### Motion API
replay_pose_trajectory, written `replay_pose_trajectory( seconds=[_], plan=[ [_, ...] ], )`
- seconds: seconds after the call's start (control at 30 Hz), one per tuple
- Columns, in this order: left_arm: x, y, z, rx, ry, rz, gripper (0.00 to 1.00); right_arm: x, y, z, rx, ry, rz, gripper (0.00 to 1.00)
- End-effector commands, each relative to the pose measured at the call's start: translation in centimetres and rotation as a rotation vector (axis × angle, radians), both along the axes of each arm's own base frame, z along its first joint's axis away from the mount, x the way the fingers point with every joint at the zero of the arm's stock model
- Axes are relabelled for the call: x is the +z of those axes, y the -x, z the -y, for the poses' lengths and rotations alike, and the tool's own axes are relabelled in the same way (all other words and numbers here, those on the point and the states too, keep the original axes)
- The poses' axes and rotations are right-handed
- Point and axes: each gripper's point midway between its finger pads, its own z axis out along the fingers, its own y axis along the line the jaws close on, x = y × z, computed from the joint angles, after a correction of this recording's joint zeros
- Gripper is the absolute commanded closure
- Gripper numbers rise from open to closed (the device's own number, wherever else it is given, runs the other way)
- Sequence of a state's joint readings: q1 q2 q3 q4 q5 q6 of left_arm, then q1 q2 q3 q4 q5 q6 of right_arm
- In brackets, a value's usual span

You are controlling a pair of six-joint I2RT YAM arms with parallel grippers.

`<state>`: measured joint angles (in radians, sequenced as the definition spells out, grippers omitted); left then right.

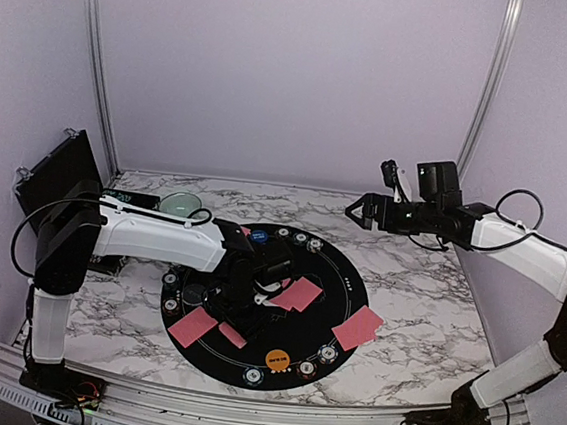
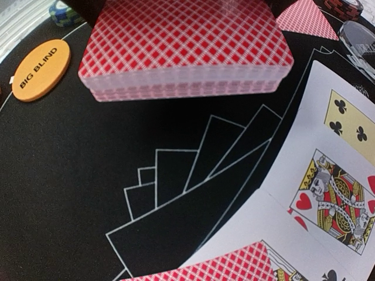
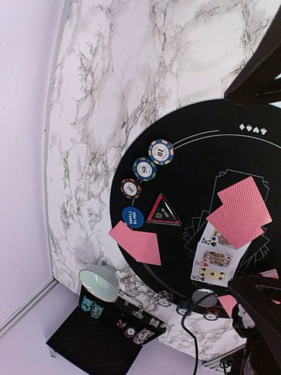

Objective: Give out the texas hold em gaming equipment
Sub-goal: Place the face-down deck piles on the poker table mat.

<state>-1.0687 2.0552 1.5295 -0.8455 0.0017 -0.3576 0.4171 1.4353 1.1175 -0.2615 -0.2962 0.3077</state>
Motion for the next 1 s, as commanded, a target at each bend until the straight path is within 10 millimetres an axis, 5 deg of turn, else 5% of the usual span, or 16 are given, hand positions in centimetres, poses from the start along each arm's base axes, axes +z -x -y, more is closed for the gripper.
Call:
replay_pose_trajectory(
  seconds=[0.0, 0.17, 0.37, 0.5, 0.77, 0.97],
  plan=[
    [-0.2, -1.0, 1.1, 0.018, 0.014, 0.038, 0.38, 2.0, 0.3, -0.2, 0.000, -0.033, 0.053, 0.02],
    [-0.6, -1.1, 1.0, 0.018, 0.006, 0.040, 0.28, 2.9, 0.5, -0.1, -0.003, -0.041, 0.071, 0.02],
    [0.1, -1.5, 1.0, 0.017, 0.010, 0.067, 0.02, 3.5, 0.8, 0.0, -0.005, -0.050, 0.078, 0.02],
    [1.5, -2.0, 1.3, 0.018, 0.031, 0.102, 0.01, 3.9, 0.9, 0.2, -0.012, -0.051, 0.088, 0.02],
    [8.0, -4.7, 1.8, 0.060, 0.145, 0.236, 0.01, 4.3, 0.6, 1.6, -0.100, -0.038, 0.101, 0.02],
    [15.0, -8.9, -1.2, 0.165, 0.233, 0.413, 0.01, 5.7, 1.3, 3.8, -0.228, -0.021, 0.143, 0.02]
  ],
)
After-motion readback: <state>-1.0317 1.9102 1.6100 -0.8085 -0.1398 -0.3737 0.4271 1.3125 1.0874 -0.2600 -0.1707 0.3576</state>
